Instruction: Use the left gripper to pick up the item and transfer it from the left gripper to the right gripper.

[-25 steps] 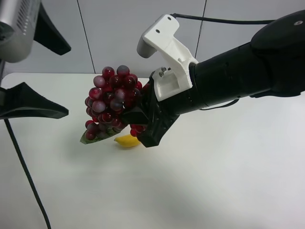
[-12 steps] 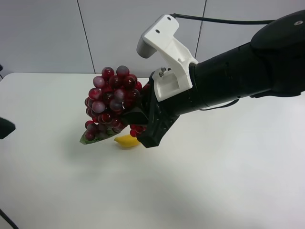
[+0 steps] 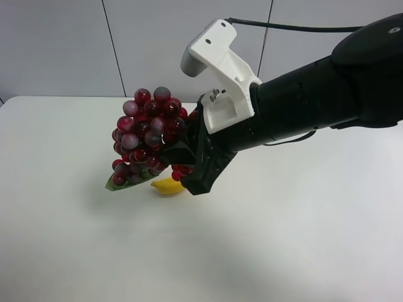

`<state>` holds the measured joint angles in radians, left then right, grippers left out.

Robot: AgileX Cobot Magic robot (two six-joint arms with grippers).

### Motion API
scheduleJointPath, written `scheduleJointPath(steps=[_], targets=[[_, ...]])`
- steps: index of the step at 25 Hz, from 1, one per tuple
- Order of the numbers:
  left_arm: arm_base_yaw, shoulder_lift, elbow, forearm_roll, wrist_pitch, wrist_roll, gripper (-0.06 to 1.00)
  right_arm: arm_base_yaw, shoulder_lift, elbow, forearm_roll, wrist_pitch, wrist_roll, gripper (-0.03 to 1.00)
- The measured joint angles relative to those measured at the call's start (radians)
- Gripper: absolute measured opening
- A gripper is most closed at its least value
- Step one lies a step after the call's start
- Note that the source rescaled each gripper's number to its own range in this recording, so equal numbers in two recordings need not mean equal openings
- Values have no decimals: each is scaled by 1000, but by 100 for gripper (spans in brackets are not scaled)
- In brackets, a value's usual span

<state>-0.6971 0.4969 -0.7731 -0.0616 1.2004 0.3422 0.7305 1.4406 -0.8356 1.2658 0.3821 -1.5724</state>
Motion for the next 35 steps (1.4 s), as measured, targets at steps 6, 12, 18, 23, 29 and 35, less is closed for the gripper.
scheduleJointPath(steps=[6, 12, 18, 23, 29, 35], targets=[[0, -231, 130, -40, -4, -61, 100, 0, 0, 0, 0, 0, 0, 1], [0, -380, 208, -49, -11, -127, 100, 0, 0, 0, 0, 0, 0, 1], [0, -487, 221, -51, -18, -160, 100, 0, 0, 0, 0, 0, 0, 1], [-1, -502, 221, -26, -29, -215, 100, 0, 0, 0, 0, 0, 0, 1], [-2, -502, 264, -10, -132, -309, 100, 0, 0, 0, 1, 0, 0, 1], [-2, -502, 264, -8, -140, -313, 100, 0, 3, 0, 1, 0, 0, 1]])
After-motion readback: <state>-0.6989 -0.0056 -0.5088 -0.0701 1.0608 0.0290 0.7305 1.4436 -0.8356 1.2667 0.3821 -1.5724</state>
